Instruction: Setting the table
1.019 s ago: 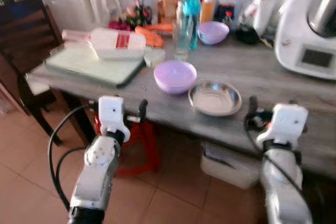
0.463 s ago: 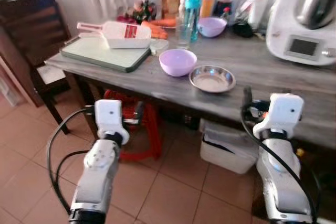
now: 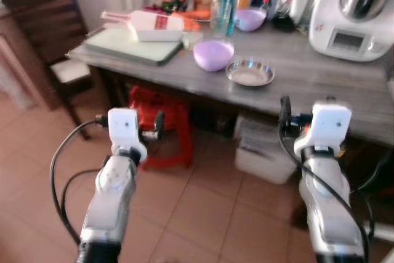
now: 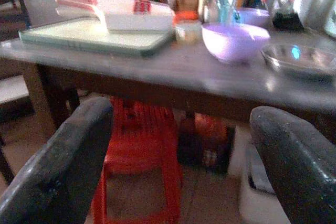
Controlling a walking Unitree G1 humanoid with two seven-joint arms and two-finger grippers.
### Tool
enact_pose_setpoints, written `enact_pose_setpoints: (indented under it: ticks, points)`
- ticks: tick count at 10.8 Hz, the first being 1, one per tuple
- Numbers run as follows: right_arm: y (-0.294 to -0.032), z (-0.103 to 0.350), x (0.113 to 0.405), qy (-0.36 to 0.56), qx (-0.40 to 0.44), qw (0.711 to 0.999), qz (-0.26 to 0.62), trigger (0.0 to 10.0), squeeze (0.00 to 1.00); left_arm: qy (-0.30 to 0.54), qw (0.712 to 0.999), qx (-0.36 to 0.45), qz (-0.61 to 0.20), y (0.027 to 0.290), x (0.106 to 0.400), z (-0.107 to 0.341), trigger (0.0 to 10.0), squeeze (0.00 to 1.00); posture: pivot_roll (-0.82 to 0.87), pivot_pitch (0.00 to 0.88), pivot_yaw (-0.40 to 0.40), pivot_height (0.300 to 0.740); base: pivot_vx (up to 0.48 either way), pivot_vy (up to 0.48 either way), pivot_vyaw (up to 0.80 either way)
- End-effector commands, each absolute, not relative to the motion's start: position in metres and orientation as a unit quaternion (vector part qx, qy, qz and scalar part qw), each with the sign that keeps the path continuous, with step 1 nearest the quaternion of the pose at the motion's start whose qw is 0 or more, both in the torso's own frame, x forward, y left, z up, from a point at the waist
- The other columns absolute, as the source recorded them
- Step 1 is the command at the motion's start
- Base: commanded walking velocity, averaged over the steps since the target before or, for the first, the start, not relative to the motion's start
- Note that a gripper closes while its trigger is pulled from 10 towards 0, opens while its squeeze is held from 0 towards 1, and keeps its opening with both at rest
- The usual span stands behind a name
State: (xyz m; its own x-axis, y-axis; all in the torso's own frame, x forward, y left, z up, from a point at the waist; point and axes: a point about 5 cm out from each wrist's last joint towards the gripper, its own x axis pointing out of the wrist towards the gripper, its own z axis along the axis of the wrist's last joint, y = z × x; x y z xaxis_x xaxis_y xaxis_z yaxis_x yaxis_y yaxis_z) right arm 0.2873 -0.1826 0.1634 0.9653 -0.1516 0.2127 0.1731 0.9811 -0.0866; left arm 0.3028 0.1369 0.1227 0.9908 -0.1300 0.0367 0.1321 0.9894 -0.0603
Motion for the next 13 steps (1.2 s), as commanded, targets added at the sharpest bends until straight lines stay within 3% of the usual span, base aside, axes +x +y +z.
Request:
enact_pose_setpoints:
  ticks: [1,6,8,13]
  points:
    - [-0.186,0.165,0.287,-0.099,-0.037,0.991,-0.083,10.0,0.00,-0.029,0.997,-0.026,-0.072,0.135,0.305,0.128,10.0,0.00,0.03,0.000,0.005,0.740,-0.307,0.000,0.00]
    - [-0.174,0.160,0.287,-0.086,-0.017,0.994,-0.065,10.0,0.00,-0.039,0.995,-0.031,-0.091,0.125,0.308,0.130,10.0,0.00,0.03,0.004,0.000,0.740,0.000,0.000,0.00]
    - [-0.175,0.159,0.287,-0.084,-0.014,0.994,-0.063,10.0,0.00,-0.034,0.995,-0.031,-0.093,0.125,0.309,0.129,10.0,0.00,0.03,0.005,0.000,0.740,0.000,0.000,-0.60]
    - [-0.173,0.157,0.279,-0.085,0.012,0.995,-0.048,10.0,0.00,-0.033,0.994,-0.027,-0.099,0.126,0.307,0.126,10.0,0.00,0.03,0.008,0.006,0.740,0.000,-0.280,-0.54]
